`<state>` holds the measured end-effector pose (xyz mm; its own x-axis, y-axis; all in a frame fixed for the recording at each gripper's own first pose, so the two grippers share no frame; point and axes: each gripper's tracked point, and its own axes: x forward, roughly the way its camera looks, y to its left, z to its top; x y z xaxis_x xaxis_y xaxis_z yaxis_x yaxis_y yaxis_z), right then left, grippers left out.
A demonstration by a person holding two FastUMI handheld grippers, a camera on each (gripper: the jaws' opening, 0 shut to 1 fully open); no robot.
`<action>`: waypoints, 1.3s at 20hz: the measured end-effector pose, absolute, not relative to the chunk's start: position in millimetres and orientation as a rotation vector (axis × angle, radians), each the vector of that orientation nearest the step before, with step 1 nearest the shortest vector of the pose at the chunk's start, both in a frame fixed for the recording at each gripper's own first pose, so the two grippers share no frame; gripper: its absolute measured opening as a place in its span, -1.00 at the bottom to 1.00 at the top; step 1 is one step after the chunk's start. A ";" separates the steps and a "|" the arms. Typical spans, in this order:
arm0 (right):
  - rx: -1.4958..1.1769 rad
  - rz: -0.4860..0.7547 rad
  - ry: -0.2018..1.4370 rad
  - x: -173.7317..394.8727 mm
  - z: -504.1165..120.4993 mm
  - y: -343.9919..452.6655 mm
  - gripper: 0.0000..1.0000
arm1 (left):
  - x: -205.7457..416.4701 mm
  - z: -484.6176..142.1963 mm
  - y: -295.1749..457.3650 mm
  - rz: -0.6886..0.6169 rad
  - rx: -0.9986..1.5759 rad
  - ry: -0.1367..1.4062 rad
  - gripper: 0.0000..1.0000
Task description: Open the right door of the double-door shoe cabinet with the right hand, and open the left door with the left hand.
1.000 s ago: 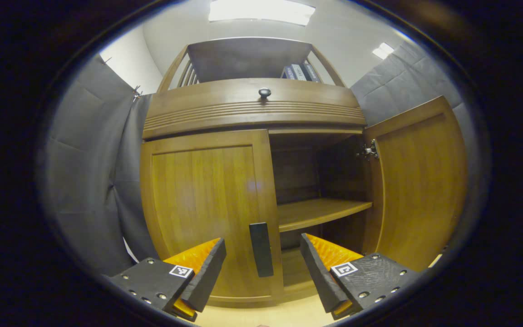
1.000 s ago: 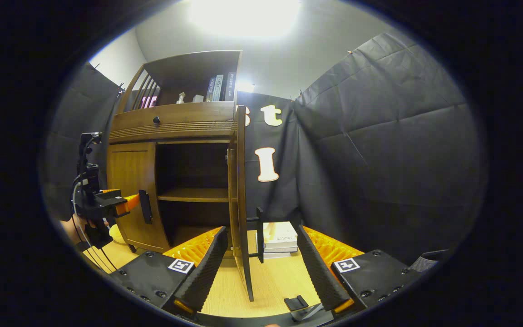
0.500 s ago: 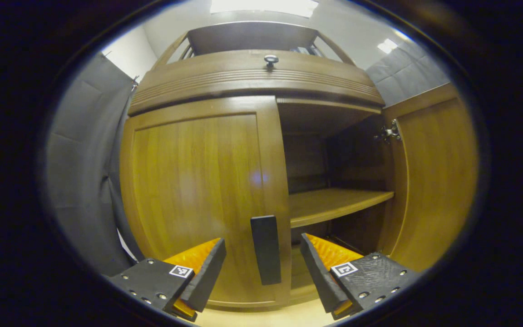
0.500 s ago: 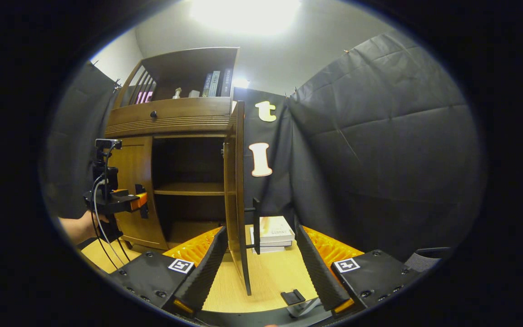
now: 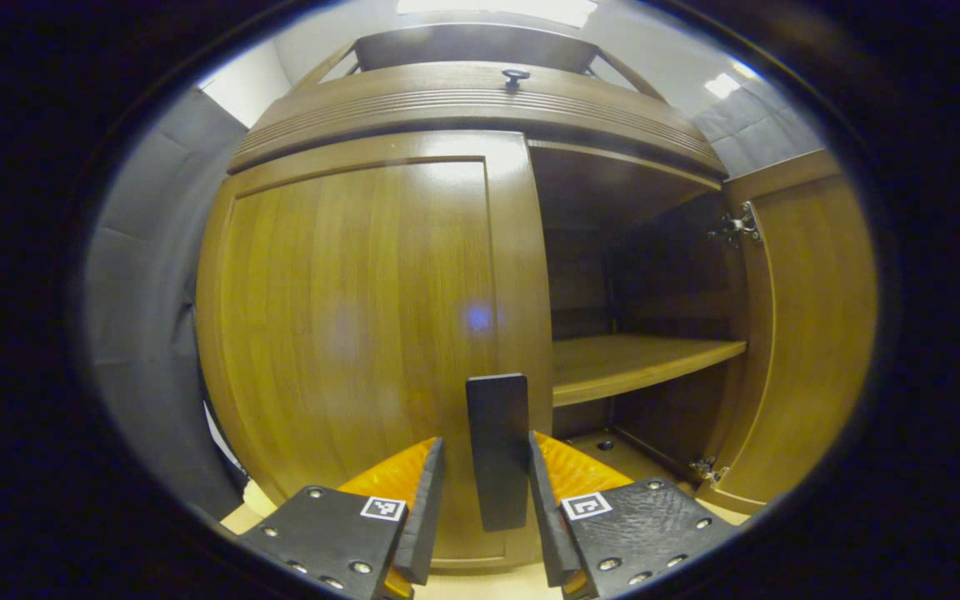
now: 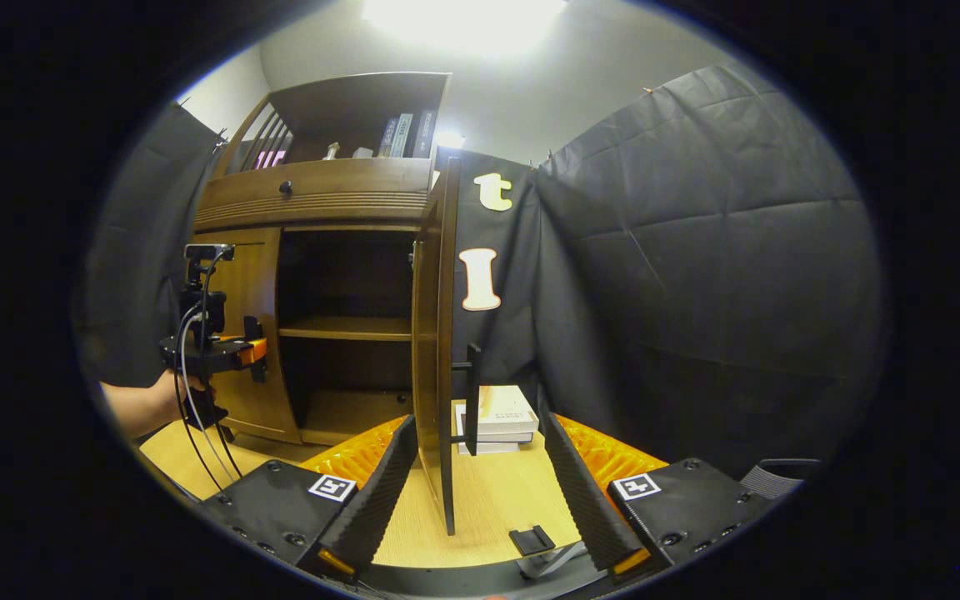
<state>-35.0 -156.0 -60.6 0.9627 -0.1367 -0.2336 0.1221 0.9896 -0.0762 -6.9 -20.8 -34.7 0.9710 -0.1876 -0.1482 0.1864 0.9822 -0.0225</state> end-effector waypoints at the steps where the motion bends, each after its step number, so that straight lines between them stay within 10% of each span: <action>1: -0.054 -0.125 0.245 -33.4 -62.9 -155.3 0.86 | -1.2 -40.2 -22.9 -0.169 -0.012 0.161 -0.18; 3: -0.041 -0.108 0.251 -28.8 -66.2 -154.0 0.92 | -3.1 -39.7 -21.7 -0.154 -0.005 0.163 -0.54; 11: -0.024 0.008 0.236 -6.9 -73.6 -145.3 0.92 | -26.7 -35.0 -14.9 -0.127 -0.039 0.185 -0.77; 26: 0.004 0.102 0.206 -8.8 -65.3 -93.5 0.92 | -107.4 -24.7 24.7 -0.135 -0.067 0.204 -0.65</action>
<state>-8.8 -93.5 -65.3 0.9737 0.1012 -0.2041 -0.1005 0.9948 0.0139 -107.4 24.7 -24.7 0.9702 -0.1399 -0.1976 0.1264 0.9888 -0.0797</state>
